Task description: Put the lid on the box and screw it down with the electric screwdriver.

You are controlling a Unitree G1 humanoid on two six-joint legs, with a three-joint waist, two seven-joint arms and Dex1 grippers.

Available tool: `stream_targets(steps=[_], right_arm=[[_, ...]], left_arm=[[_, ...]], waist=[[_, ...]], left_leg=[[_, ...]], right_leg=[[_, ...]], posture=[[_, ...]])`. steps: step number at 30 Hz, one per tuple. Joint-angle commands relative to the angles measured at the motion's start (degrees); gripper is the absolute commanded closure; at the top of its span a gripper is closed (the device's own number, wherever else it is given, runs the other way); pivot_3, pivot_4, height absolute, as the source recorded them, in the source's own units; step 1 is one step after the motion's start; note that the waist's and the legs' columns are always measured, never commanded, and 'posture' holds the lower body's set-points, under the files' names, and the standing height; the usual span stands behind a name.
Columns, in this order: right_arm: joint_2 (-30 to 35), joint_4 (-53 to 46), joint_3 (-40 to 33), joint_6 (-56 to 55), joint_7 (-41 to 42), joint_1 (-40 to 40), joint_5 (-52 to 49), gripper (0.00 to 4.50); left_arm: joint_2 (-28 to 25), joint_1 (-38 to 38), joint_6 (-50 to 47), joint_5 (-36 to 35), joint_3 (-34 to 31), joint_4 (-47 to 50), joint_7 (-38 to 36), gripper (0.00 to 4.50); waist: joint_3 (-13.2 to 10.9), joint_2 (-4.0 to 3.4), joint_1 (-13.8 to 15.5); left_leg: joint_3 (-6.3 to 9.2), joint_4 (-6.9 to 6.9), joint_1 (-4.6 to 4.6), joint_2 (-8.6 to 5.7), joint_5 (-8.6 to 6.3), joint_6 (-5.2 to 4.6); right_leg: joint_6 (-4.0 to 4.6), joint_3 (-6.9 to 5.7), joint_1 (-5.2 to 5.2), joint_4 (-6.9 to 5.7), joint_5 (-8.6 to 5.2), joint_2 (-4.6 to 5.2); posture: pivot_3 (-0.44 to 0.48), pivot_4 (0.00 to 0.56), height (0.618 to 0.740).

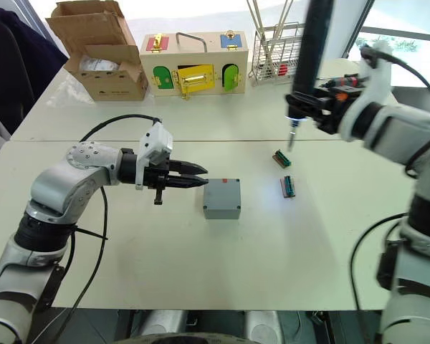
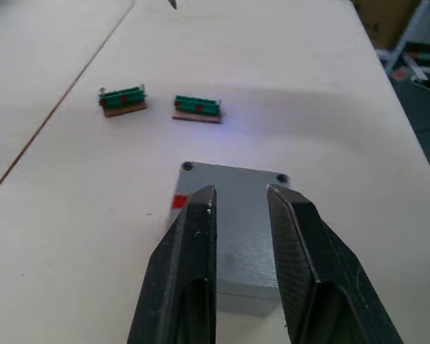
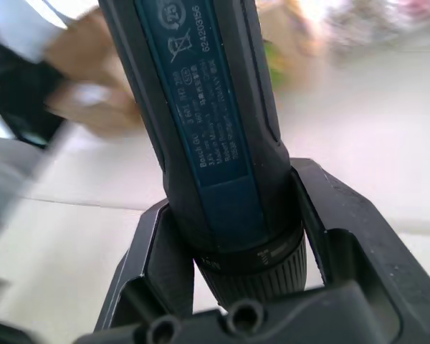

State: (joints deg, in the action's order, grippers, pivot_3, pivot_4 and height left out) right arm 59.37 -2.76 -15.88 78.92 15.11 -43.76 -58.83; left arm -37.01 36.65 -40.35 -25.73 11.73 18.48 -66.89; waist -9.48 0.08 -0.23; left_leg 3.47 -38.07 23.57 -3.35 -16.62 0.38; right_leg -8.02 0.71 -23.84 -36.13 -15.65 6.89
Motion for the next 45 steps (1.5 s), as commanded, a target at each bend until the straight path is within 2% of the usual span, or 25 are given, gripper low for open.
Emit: stream_targets(steps=[1,4,7,14,20,22,23,26,27,37,45], right_arm=[[7.18,9.59,2.7,8.18,7.46,0.95,2.77,2.7],[10.71,14.55,8.65,8.21,13.71,3.26,6.74,2.7],[10.58,18.94,14.1,6.54,18.0,3.33,11.12,2.7],[6.21,29.8,22.46,3.57,24.13,-3.38,20.82,2.7],[4.22,35.34,28.32,0.68,29.53,-6.85,27.88,2.7],[4.25,35.66,30.42,-0.59,31.84,-7.04,30.02,1.66],[4.22,35.87,31.11,-1.07,32.71,-7.16,30.94,1.4],[4.17,36.07,32.81,-2.75,35.08,-7.26,33.65,0.23],[4.11,35.9,32.99,-3.07,35.46,-7.19,34.41,0.02],[3.15,37.23,29.26,-6.99,37.37,-9.82,38.81,0.02],[3.57,29.36,23.49,-6.32,37.97,-9.61,37.67,0.02]], left_arm=[[-1.51,-0.6,2.55,0.17,1.53,3.96,-1.7,3.42],[-1.23,-0.74,3.46,0.71,2.26,4.68,-0.93,3.42],[-0.7,-1.12,3.8,0.9,3.03,5.67,0.21,3.42],[0.44,-3.35,2.79,0.4,3.72,8.23,3.17,3.42],[-0.06,-5.27,1.11,-0.98,2.66,10.34,5.33,3.42],[-0.54,-5.41,0.79,-1.1,2.26,10.65,5.81,3.42],[-0.82,-5.34,0.78,-1.0,2.1,10.62,5.98,3.42],[-1.92,-4.79,1.55,-0.01,1.63,9.63,6.37,3.42],[-2.17,-4.63,1.91,0.37,1.52,9.27,6.55,3.42],[-3.45,-1.57,7.45,6.42,-0.02,-2.94,8.66,3.42],[-4.62,-0.34,10.54,7.25,-2.06,-10.95,6.3,3.42]], waist=[[-0.03,0.0,-0.21],[-0.11,-0.06,-0.82],[-0.2,-0.3,-1.09],[-0.25,-0.39,-0.66],[-0.26,-0.37,-0.25],[-0.26,-0.37,-0.35],[-0.26,-0.37,-0.38],[-0.25,-0.35,-0.41],[-0.25,-0.34,-0.39],[-0.25,-0.34,-0.46],[-0.25,-0.34,-0.49]], left_leg=[[-0.01,-0.02,0.0,0.01,-0.03,-0.04],[-0.2,-0.12,-0.05,0.04,-0.18,-0.32],[-0.34,-0.14,-0.23,0.08,-0.17,-0.34],[-0.34,-0.14,-0.11,0.1,-0.09,-0.21],[-0.31,-0.17,-0.07,0.06,0.07,0.07],[-0.3,-0.17,-0.07,0.06,0.07,0.07],[-0.29,-0.17,-0.07,0.06,0.07,0.08],[-0.28,-0.19,-0.08,0.07,0.09,0.11],[-0.27,-0.19,-0.09,0.07,0.09,0.11],[-0.22,-0.25,-0.12,0.03,0.11,0.14],[-0.24,-0.19,-0.1,0.05,0.14,0.2]], right_leg=[[0.0,-0.01,0.03,0.05,0.0,0.0],[-0.01,0.1,0.03,0.03,0.01,0.0],[0.01,0.22,0.03,-0.17,0.03,-0.05],[0.0,0.24,-0.2,-0.27,0.03,-0.09],[0.0,0.23,-0.19,-0.27,0.03,-0.08],[0.0,0.23,-0.19,-0.27,0.03,-0.08],[0.0,0.22,-0.18,-0.27,0.03,-0.09],[0.0,0.22,-0.17,-0.28,0.04,-0.09],[0.0,0.21,-0.16,-0.28,0.04,-0.09],[-0.02,0.19,-0.08,-0.29,0.05,-0.09],[-0.03,0.2,-0.23,-0.44,0.05,-0.1]], posture=[[0.0,0.15,0.731],[0.0,0.15,0.731],[0.0,0.15,0.731],[0.0,0.15,0.731],[0.0,0.15,0.731],[0.0,0.15,0.731],[0.0,0.15,0.731],[0.0,0.15,0.731],[0.0,0.15,0.731],[0.0,0.15,0.731],[0.0,0.15,0.731]])
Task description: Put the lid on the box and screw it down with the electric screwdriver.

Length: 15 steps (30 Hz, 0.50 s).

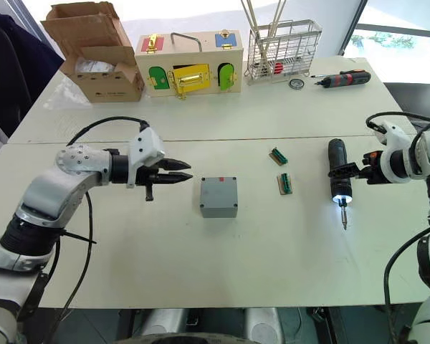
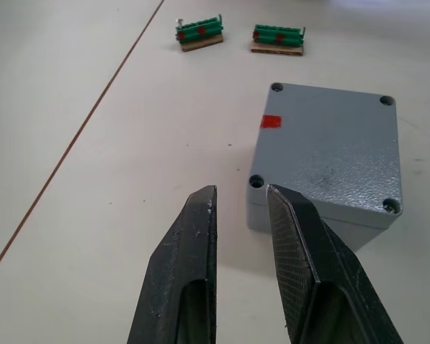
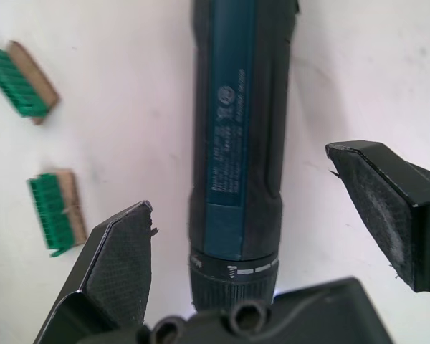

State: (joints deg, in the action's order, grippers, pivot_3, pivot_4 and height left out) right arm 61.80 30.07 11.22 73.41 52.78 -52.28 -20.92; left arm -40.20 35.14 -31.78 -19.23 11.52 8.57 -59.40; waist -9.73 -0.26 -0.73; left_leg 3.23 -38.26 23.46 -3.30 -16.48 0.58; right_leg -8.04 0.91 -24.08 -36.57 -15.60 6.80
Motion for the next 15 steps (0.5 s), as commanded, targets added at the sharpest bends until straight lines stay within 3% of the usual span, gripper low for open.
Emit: stream_targets(steps=[1,3,7,12,15], right_arm=[[1.22,-4.34,-4.35,-1.21,0.31,-1.15,-0.3,0.02],[1.98,-8.31,-6.08,-4.4,1.45,-0.09,-0.66,0.02],[2.99,-25.26,-11.66,-8.27,7.7,7.69,-7.03,0.02],[3.77,-49.62,-14.79,-13.99,12.57,24.23,-12.59,0.02],[0.94,-61.65,-13.0,-15.85,9.75,33.65,-13.59,0.02]], left_arm=[[-1.84,1.15,2.44,1.06,-1.74,-1.75,-1.73,3.42],[-2.65,0.86,3.23,1.43,-1.33,-2.87,-3.1,3.42],[-2.47,-0.22,3.5,1.95,0.5,-2.84,-4.87,3.42],[-0.19,-0.64,3.93,3.37,3.29,-3.2,-5.82,3.42],[1.66,-0.29,4.46,4.92,6.32,-3.43,-6.71,3.42]], waist=[[0.0,0.0,-0.02],[0.0,0.0,0.0],[0.0,0.01,0.14],[0.01,0.05,0.33],[0.03,0.14,0.47]], left_leg=[[-0.01,0.0,0.0,0.0,0.0,0.0],[-0.04,0.0,0.0,0.0,0.0,0.01],[-0.05,0.0,0.03,0.0,0.0,0.01],[-0.03,-0.08,0.04,0.01,-0.02,-0.03],[0.05,-0.15,0.05,0.0,-0.09,-0.16]], right_leg=[[0.0,0.0,-0.03,-0.05,0.0,0.0],[0.0,0.0,-0.12,-0.18,0.0,0.01],[-0.01,-0.02,-0.26,-0.45,-0.01,0.02],[-0.01,-0.03,-0.23,-0.54,-0.01,0.02],[-0.02,-0.05,-0.2,-0.55,-0.01,0.02]], posture=[[0.0,0.15,0.731],[0.0,0.15,0.731],[0.0,0.15,0.731],[0.0,0.15,0.731],[0.0,0.15,0.731]])
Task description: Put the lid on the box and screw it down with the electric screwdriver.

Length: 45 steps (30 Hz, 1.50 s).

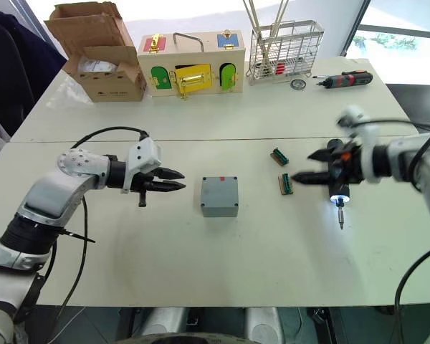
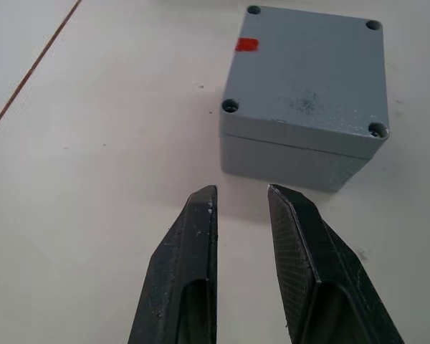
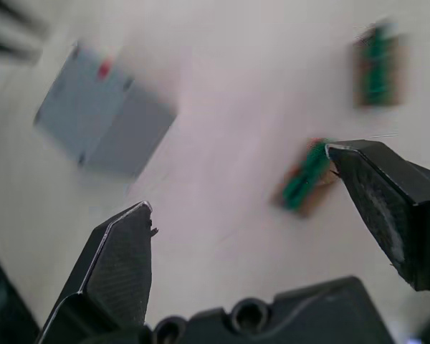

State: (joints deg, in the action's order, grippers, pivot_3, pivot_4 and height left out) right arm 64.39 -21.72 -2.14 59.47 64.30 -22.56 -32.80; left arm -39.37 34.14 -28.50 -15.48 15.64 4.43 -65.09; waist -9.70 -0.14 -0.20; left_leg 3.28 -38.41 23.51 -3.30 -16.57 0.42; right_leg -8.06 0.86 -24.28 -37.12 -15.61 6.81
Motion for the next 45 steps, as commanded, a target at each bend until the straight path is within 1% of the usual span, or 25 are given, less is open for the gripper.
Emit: stream_targets(steps=[1,4,7,12,16,19,21,29,31,34,36,39,43,45], right_arm=[[-2.98,-11.3,0.97,-2.22,-3.2,5.05,-1.53,0.02],[-7.05,-12.42,3.56,-2.88,-7.0,6.38,-0.45,0.02],[-11.56,-11.11,6.62,-3.55,-10.69,5.56,0.92,0.02],[-16.23,-8.4,10.45,-5.22,-13.88,3.72,3.34,0.02],[-17.71,-7.02,11.97,-5.97,-14.59,2.77,4.17,0.02],[-19.26,-7.23,13.54,-5.4,-14.18,1.81,3.18,0.02],[-19.18,-8.57,13.85,-4.42,-13.39,2.19,2.12,0.02],[-20.32,-11.55,13.37,-1.89,-14.73,3.56,0.02,0.02],[-19.83,-12.43,13.06,-1.59,-15.21,3.92,-0.03,0.02],[-15.47,-13.19,10.32,-2.0,-13.69,4.57,0.06,0.02],[-11.9,-12.67,9.19,-3.58,-12.4,4.71,1.3,0.02],[-8.12,-9.92,9.8,-7.82,-11.23,4.19,4.83,0.02],[-8.55,-5.39,12.43,-12.6,-10.31,2.46,8.43,0.02],[-9.64,-3.61,14.06,-14.57,-10.01,1.31,10.13,0.02]], left_arm=[[0.94,0.72,1.59,1.81,2.92,0.56,-1.41,3.42],[1.51,1.08,3.17,4.25,4.98,-0.52,-1.69,3.42],[2.23,1.81,4.69,6.74,6.67,-2.42,-1.44,3.42],[3.55,2.98,7.58,10.15,8.25,-6.07,-1.45,3.42],[5.7,3.85,8.45,10.77,7.88,-8.38,-1.31,3.42],[10.37,6.27,10.21,11.13,7.35,-13.66,0.84,3.42],[12.77,7.59,12.13,12.2,7.08,-16.36,2.26,3.42],[16.82,10.27,16.48,14.08,6.2,-23.21,4.06,3.42],[16.67,10.42,17.62,15.25,6.43,-24.17,4.6,3.42],[14.54,9.57,18.15,16.74,6.1,-23.19,4.61,3.42],[12.19,8.34,17.45,17.12,5.43,-20.82,4.08,3.42],[8.48,5.75,14.49,15.68,4.3,-14.98,2.22,3.42],[4.53,1.26,8.99,13.29,3.56,-5.09,-0.57,3.42],[3.86,-0.55,6.5,12.14,3.35,-1.28,-0.76,3.42]], waist=[[-0.01,0.03,-0.18],[-0.01,0.04,-0.51],[0.01,0.06,-0.41],[0.0,0.08,-0.11],[0.0,0.08,-0.12],[0.0,0.1,0.16],[0.0,0.1,0.17],[0.0,0.11,0.81],[0.0,0.11,0.84],[0.0,0.11,0.85],[0.0,0.11,0.8],[0.0,0.11,0.58],[0.0,0.11,0.42],[0.0,0.11,0.58]], left_leg=[[-0.02,-0.05,0.0,0.0,0.01,0.02],[-0.06,-0.34,0.03,0.0,-0.01,-0.01],[0.01,-0.47,0.02,0.01,-0.15,-0.25],[0.04,-0.5,0.05,-0.05,-0.04,-0.05],[0.05,-0.54,0.05,-0.06,-0.06,-0.07],[0.08,-0.62,0.05,-0.07,-0.06,-0.07],[0.06,-0.67,0.05,-0.08,-0.06,-0.07],[0.07,-0.67,0.05,-0.07,-0.07,-0.09],[0.07,-0.68,0.05,-0.08,-0.07,-0.09],[0.07,-0.68,0.05,-0.09,-0.07,-0.09],[0.06,-0.68,0.05,-0.09,-0.07,-0.09],[0.06,-0.66,0.05,-0.06,-0.12,-0.18],[0.05,-0.66,0.05,-0.03,-0.15,-0.22],[0.04,-0.66,0.05,-0.03,-0.15,-0.22]], right_leg=[[0.0,0.0,0.0,-0.02,0.0,0.0],[0.0,0.04,0.04,-0.07,0.0,0.0],[0.0,0.0,0.15,-0.08,0.0,-0.02],[0.0,0.0,0.16,-0.06,0.0,0.0],[0.0,0.0,0.21,-0.04,0.0,0.01],[0.0,-0.02,0.24,-0.06,0.0,0.01],[0.0,-0.03,0.25,-0.06,0.0,0.01],[0.0,-0.04,0.25,-0.06,0.0,0.01],[0.0,-0.04,0.25,-0.06,0.0,0.01],[0.0,-0.04,0.24,-0.06,0.0,0.01],[0.0,-0.04,0.25,-0.06,0.0,0.01],[0.0,-0.04,0.22,-0.06,0.0,-0.01],[0.0,-0.04,0.22,-0.06,0.0,-0.02],[0.0,-0.04,0.23,-0.06,0.0,-0.01]], posture=[[0.0,0.15,0.731],[0.0,0.15,0.731],[0.0,0.15,0.731],[0.0,0.15,0.731],[0.0,0.15,0.731],[0.0,0.15,0.731],[0.0,0.15,0.731],[0.0,0.15,0.731],[0.0,0.15,0.731],[0.0,0.15,0.731],[0.0,0.15,0.731],[0.0,0.15,0.731],[0.0,0.15,0.731],[0.0,0.15,0.731]])
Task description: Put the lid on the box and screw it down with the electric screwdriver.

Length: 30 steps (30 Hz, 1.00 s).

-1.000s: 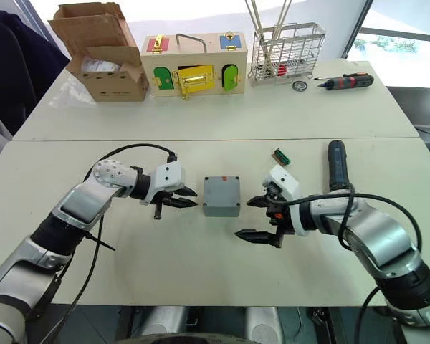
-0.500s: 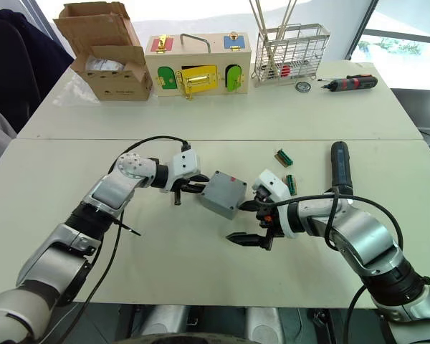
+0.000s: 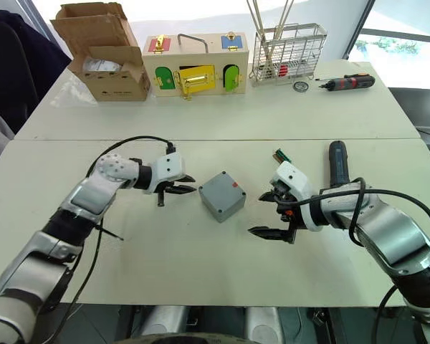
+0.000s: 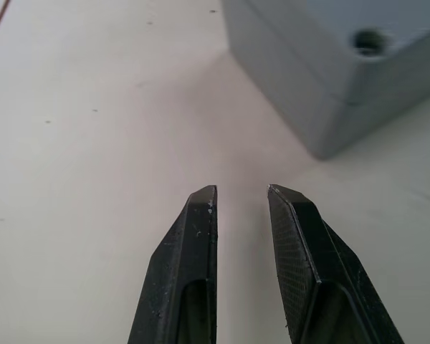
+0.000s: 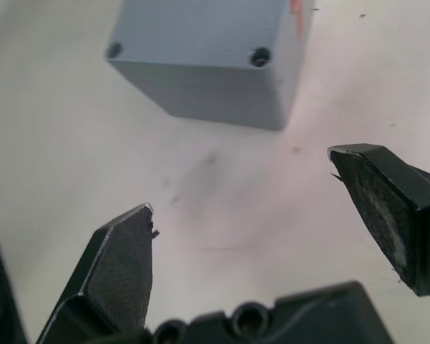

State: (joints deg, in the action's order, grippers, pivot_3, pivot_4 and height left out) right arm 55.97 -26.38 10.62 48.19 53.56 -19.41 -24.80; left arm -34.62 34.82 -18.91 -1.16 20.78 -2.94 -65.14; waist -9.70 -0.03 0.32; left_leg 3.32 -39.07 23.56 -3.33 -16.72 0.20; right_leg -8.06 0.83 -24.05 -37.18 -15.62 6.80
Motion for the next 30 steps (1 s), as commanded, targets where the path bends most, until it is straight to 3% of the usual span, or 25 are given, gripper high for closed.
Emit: stream_targets(steps=[1,9,19,30], right_arm=[[-1.95,1.82,2.0,-3.99,0.94,-2.46,2.68,0.02],[-5.98,3.71,5.49,-5.69,3.24,-5.47,4.46,0.02],[-6.33,-2.0,3.45,-0.36,2.77,-2.32,1.19,0.02],[-7.34,-4.73,1.46,2.9,0.11,-0.6,-0.6,0.02]], left_arm=[[-0.59,-1.95,-4.87,-3.14,-2.09,7.59,-0.38,3.42],[2.6,-3.44,-10.83,-5.53,-1.38,11.12,2.68,3.42],[7.22,-0.31,-7.15,-3.2,-0.66,3.67,5.99,3.42],[7.87,0.04,-5.26,-2.83,-0.87,1.71,5.97,3.42]], waist=[[0.0,0.0,0.11],[0.0,0.0,0.38],[0.0,0.01,0.39],[0.0,0.01,0.35]], left_leg=[[0.0,-0.01,0.0,0.0,0.0,0.0],[0.02,-0.04,0.0,0.0,0.03,0.05],[0.02,-0.05,0.0,-0.02,0.04,0.07],[0.03,-0.04,0.0,-0.02,0.04,0.08]], right_leg=[[0.0,0.0,0.0,0.01,0.0,0.0],[0.0,0.0,0.02,0.0,0.0,0.0],[0.0,-0.01,0.02,0.01,0.0,0.01],[0.0,-0.01,0.02,0.0,0.0,0.01]], posture=[[0.0,0.15,0.731],[0.0,0.15,0.731],[0.0,0.15,0.731],[0.0,0.15,0.731]])
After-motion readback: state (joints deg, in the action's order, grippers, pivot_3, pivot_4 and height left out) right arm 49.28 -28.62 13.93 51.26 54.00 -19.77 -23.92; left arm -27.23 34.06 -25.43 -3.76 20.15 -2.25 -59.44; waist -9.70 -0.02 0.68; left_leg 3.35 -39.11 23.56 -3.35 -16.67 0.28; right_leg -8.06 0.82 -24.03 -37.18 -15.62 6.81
